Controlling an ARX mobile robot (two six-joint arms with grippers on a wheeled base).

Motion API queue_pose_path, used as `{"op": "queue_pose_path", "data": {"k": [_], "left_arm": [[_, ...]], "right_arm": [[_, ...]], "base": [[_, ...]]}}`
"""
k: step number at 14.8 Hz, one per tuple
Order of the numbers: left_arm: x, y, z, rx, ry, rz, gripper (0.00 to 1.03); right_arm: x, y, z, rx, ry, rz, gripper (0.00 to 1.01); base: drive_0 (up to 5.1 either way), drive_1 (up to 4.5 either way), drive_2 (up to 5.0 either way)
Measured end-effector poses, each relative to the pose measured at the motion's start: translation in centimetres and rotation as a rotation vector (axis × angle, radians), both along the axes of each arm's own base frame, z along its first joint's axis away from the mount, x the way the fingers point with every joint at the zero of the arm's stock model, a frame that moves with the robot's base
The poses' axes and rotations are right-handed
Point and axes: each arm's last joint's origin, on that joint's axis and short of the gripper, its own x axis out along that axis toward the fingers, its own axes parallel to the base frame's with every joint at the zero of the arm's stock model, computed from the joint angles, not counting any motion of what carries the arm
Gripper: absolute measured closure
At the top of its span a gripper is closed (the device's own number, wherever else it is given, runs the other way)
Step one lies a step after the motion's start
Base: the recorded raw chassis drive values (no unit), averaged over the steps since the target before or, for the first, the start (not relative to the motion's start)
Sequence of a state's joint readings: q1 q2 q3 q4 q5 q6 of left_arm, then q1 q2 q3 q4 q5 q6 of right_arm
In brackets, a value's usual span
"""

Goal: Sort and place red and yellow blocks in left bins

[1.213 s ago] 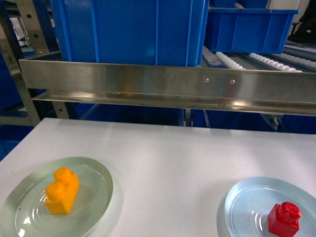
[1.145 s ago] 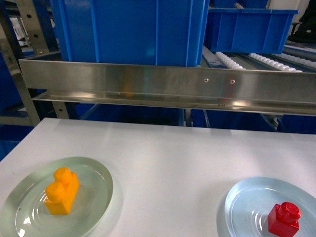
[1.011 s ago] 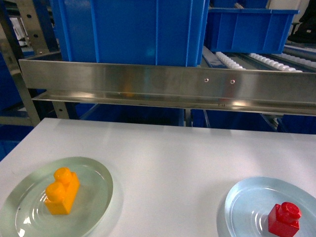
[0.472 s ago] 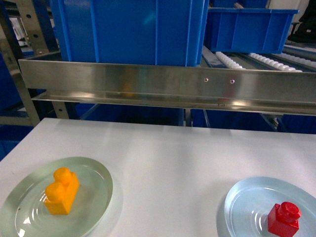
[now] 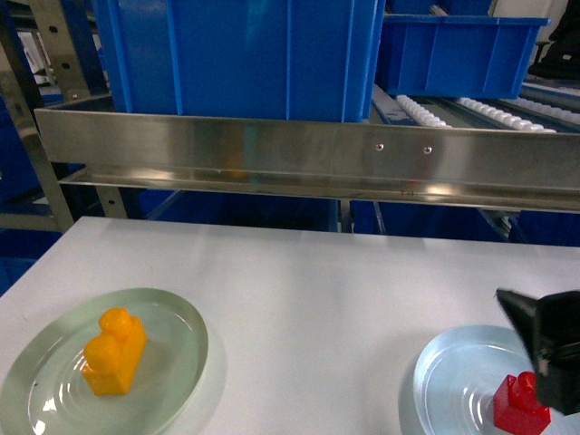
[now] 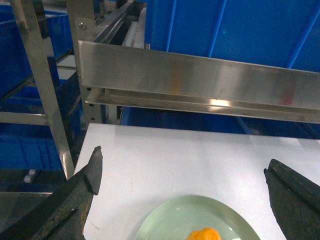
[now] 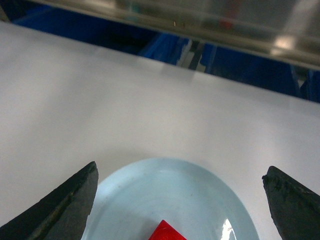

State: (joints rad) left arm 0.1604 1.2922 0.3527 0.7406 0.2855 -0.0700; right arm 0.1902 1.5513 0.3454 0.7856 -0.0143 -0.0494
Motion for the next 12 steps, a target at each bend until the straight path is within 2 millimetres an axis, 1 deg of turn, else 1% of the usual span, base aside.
{"op": "queue_pose_path", "data": {"k": [1,2,4,6,8,10,12], "left_arm": [[0.0,0.0,0.1,0.001,-0.003,0.001,0.05],[0.0,0.0,0.0,0.000,0.000,0.000,0.05],[0.0,0.0,0.0,0.000,-0.001,0.000,0.05],[0.0,0.0,0.0,0.000,-0.001,0.000,0.05],[0.0,0.0,0.0,0.000,-0.001,0.000,0.05],[0.0,0.0,0.0,0.000,-0.001,0.000,0.05],[0.0,0.0,0.0,0.000,0.000,0.001,0.05]], "right_arm": [[1.2,0.2,-1.5,-0.022,0.050,-0.014,0.03],[1.8,0.3,-2.3,-0.033,0.089,-0.014,0.03],[2.4,0.5,-3.1,-0.054,0.097,-0.035,0.03],[2.7,0.7,-4.1,-0.068,0.126,-0.041,0.03],[2.6,0.6,-5.7,-0.079,0.177,-0.043,0.03],[2.6,0.2,-7.1,-0.069,0.227,-0.061,0.03],[2.5,-0.3,-8.2,-0.055,0.265,-0.085,0.03]], "base": [[0.0,0.00,0.0],[0.0,0.00,0.0],[0.0,0.00,0.0],[0.0,0.00,0.0],[0.0,0.00,0.0],[0.0,0.00,0.0],[0.0,0.00,0.0]]}}
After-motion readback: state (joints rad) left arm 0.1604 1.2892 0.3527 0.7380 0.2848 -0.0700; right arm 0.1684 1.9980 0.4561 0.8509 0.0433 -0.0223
